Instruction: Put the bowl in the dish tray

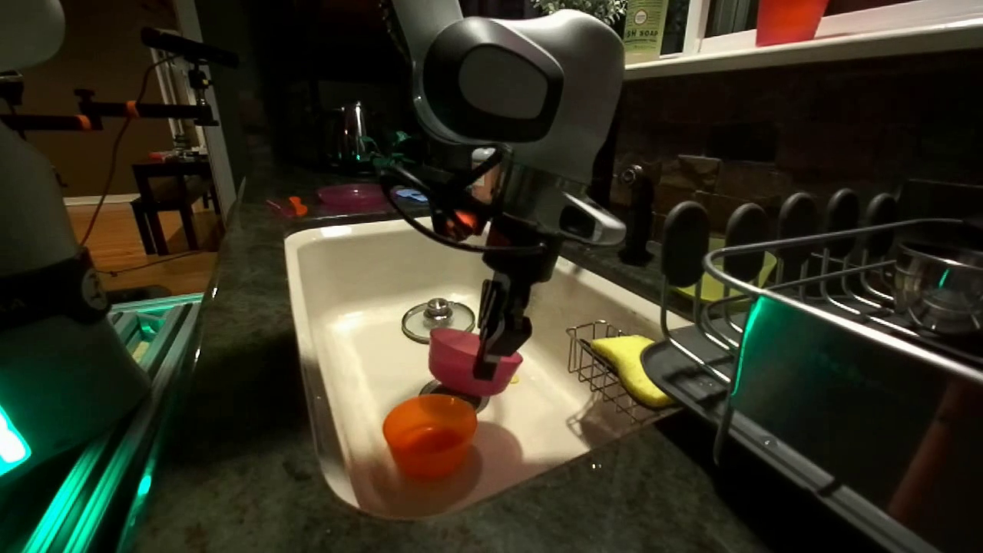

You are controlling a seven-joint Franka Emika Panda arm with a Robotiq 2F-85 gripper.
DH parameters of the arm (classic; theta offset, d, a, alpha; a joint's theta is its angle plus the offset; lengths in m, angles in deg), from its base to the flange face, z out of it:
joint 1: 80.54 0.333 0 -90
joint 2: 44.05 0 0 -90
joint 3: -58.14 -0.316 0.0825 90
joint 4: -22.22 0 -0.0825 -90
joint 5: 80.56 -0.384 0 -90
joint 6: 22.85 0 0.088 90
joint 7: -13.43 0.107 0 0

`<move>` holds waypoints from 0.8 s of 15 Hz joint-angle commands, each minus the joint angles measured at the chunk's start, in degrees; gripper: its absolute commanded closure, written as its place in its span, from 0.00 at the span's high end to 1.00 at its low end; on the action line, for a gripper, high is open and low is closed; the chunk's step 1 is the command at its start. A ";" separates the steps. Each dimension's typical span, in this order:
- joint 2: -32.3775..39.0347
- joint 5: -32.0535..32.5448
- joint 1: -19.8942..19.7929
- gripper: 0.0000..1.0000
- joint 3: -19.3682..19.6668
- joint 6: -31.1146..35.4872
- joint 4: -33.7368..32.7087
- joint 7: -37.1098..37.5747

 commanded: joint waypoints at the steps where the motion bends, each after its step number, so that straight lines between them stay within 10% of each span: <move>1: -7.81 9.43 5.15 0.01 3.72 -3.67 3.67 7.97; 8: -18.19 40.47 6.96 0.01 2.69 -11.33 3.99 28.30; 12: -22.27 47.97 6.47 0.01 -0.84 -18.72 3.93 30.30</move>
